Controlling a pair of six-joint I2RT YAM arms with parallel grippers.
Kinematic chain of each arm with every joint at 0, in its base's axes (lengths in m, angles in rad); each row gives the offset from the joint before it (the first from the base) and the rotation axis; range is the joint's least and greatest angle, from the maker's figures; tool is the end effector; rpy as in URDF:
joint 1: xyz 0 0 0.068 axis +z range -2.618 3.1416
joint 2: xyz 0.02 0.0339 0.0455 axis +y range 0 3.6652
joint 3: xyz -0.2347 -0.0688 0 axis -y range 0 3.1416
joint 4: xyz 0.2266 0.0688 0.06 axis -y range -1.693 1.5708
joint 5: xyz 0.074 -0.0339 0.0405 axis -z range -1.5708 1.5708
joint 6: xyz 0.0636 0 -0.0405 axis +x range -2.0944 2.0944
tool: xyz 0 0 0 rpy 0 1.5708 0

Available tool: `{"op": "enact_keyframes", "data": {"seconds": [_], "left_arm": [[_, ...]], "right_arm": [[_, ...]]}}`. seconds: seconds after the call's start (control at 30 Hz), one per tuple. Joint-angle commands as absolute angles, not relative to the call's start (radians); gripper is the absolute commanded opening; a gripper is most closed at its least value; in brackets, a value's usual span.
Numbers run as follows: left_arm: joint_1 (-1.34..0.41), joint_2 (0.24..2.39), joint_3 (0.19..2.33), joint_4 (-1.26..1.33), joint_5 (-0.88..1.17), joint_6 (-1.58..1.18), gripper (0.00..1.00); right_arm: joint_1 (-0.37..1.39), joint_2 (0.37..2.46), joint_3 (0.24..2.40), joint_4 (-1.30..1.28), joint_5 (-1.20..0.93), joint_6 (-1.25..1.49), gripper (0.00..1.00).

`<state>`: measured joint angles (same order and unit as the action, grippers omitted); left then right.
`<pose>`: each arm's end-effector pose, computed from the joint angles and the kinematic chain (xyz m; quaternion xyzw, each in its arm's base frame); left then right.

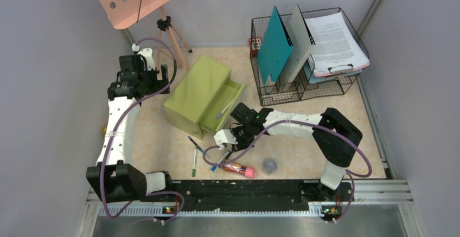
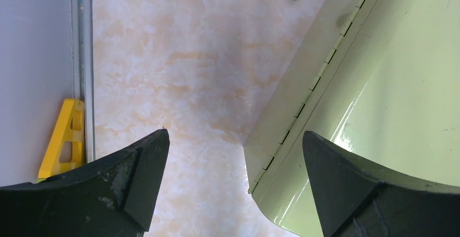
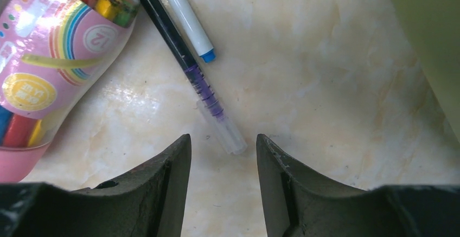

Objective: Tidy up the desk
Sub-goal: Pick up the stationery from the corner of the board.

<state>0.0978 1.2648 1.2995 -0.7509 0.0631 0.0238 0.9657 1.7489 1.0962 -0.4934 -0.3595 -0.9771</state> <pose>0.2764 0.0231 0.3149 -0.0206 0.9095 -0.0035 0.4152 0.1711 0.2867 0.1329 -0.8154 0.5115 0.1736 0.2084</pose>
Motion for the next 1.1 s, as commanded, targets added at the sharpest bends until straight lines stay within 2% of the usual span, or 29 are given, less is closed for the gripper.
{"op": "enact_keyframes", "data": {"seconds": [0.0,0.2,0.27,0.4,0.57,0.8,1.07], "left_arm": [[0.106,1.231,1.295,-0.695,0.065,0.010,0.98],[0.107,1.227,1.289,-0.689,0.059,0.008,0.98],[0.107,1.220,1.286,-0.685,0.058,0.008,0.98],[0.109,1.210,1.287,-0.681,0.053,0.009,0.98],[0.112,1.199,1.284,-0.677,0.052,0.010,0.98],[0.115,1.185,1.265,-0.658,0.047,0.018,0.98],[0.117,1.192,1.265,-0.656,0.052,0.021,0.98]], "right_arm": [[0.965,1.773,1.137,-0.438,-0.368,-1.004,0.47],[0.967,1.811,1.143,-0.450,-0.379,-1.013,0.40],[0.967,1.820,1.143,-0.460,-0.378,-1.019,0.34],[0.967,1.822,1.135,-0.497,-0.366,-1.029,0.15],[0.965,1.767,1.091,-0.539,-0.338,-1.033,0.02],[0.948,1.613,1.025,-0.617,-0.253,-1.044,0.00],[0.829,1.446,1.090,-0.726,-0.202,-1.058,0.00]]}}
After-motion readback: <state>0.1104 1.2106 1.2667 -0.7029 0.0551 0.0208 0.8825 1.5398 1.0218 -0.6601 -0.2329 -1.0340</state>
